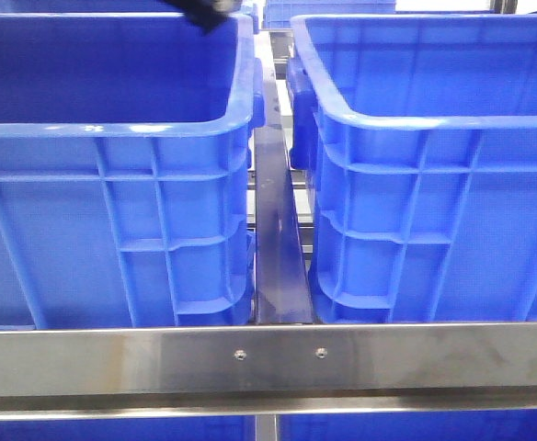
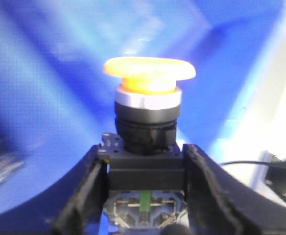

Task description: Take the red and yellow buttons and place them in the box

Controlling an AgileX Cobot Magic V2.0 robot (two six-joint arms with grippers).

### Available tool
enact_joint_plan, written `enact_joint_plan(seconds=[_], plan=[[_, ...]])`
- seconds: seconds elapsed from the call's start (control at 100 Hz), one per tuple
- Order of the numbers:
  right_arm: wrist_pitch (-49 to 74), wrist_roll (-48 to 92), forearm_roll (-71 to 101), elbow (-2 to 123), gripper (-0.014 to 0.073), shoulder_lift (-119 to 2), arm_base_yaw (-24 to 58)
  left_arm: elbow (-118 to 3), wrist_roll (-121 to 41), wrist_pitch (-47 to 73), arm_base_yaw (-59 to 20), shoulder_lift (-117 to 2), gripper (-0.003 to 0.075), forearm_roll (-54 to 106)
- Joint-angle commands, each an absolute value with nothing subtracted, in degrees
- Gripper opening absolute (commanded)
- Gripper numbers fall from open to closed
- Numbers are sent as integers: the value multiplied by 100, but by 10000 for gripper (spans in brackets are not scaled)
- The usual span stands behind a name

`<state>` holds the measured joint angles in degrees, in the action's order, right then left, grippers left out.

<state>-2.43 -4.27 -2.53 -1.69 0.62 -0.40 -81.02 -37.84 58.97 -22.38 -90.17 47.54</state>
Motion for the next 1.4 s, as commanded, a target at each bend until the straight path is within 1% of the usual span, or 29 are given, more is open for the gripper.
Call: enact_joint_plan(seconds=[0.0,0.13,0.27,0.93,1.19,1.29,1.39], plan=[[-708,-389,-246,-70,-68,196,-58,-8284,-3819,5600,-2564,-8841,178,5152],[-708,-389,-246,-70,-68,196,-58,-8284,-3819,5559,-2906,-8881,178,5163],[-708,-389,-246,-70,-68,196,-58,-8284,-3819,5571,-3031,-8897,178,5163],[-758,-389,-246,-59,-68,191,-59,-8284,-3819,5571,-3031,-8910,178,5163],[-591,-389,-246,207,-68,191,-59,-8284,-3819,5571,-3031,-8910,177,5163],[-219,-389,-246,399,-68,191,-59,-8284,-3819,5571,-3031,-8919,177,5163],[570,-389,-246,781,-68,186,-59,-8284,-3819,5571,-3031,-8919,177,5163]])
